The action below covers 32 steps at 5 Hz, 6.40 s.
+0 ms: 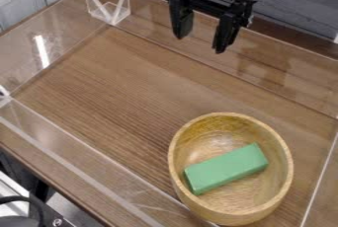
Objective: Remove the green block from inside the brown bowl and put it on the table
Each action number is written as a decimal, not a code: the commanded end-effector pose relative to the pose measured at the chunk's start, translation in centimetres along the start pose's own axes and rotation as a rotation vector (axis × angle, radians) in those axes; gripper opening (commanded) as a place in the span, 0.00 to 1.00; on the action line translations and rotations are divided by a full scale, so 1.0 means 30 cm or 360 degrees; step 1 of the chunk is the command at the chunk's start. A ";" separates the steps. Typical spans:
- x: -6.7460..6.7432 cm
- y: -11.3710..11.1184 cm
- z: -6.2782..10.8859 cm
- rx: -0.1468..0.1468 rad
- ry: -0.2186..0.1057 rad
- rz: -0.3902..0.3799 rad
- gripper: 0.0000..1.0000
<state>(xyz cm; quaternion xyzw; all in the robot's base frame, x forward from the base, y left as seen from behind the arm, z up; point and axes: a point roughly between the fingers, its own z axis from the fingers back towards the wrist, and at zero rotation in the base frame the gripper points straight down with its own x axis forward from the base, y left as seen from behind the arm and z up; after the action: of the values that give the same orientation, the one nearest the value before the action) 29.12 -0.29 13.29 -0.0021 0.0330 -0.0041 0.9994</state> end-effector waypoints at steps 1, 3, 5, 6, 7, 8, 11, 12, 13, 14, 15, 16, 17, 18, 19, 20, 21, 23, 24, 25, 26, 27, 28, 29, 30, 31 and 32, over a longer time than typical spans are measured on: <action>-0.040 -0.087 -0.044 0.0018 0.0047 -0.0397 1.00; -0.140 -0.318 -0.143 0.0069 0.0086 -0.1024 1.00; -0.183 -0.415 -0.244 0.0073 0.0058 -0.1158 1.00; -0.188 -0.404 -0.265 0.0065 0.0053 -0.1204 1.00; -0.189 -0.394 -0.280 0.0058 0.0049 -0.1211 1.00; -0.190 -0.386 -0.294 0.0050 0.0047 -0.1216 1.00; -0.205 -0.376 -0.298 0.0000 0.0074 -0.1173 0.00; -0.213 -0.374 -0.286 -0.0021 0.0091 -0.1128 0.00; -0.221 -0.371 -0.268 -0.0040 0.0106 -0.1088 0.00; -0.229 -0.370 -0.247 -0.0062 0.0122 -0.1051 0.00; -0.240 -0.370 -0.218 -0.0083 0.0146 -0.1027 0.00; -0.246 -0.365 -0.188 -0.0103 0.0154 -0.0996 0.00; -0.243 -0.356 -0.157 -0.0125 0.0146 -0.0946 0.00; -0.233 -0.352 -0.149 -0.0132 0.0128 -0.0922 0.00; -0.230 -0.349 -0.154 -0.0139 0.0117 -0.0914 0.00; -0.227 -0.345 -0.161 -0.0146 0.0107 -0.0910 0.00; -0.227 -0.345 -0.176 -0.0148 0.0109 -0.0903 1.00; -0.222 -0.351 -0.221 -0.0140 0.0094 -0.0947 1.00; -0.217 -0.358 -0.250 -0.0127 0.0070 -0.1002 1.00; -0.207 -0.363 -0.274 -0.0115 0.0045 -0.1047 1.00; -0.196 -0.361 -0.297 -0.0108 0.0032 -0.1057 1.00; -0.187 -0.359 -0.320 -0.0102 0.0024 -0.1059 1.00; -0.184 -0.359 -0.349 -0.0093 0.0014 -0.1059 1.00; -0.183 -0.361 -0.364 -0.0090 0.0007 -0.1049 0.00; -0.190 -0.363 -0.358 -0.0095 0.0017 -0.1026 0.00; -0.200 -0.365 -0.346 -0.0103 0.0032 -0.0990 0.00; -0.210 -0.368 -0.332 -0.0111 0.0049 -0.0951 0.00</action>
<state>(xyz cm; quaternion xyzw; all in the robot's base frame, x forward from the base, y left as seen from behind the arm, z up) 22.00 -10.96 2.63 -0.0433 0.0638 -0.2967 0.9519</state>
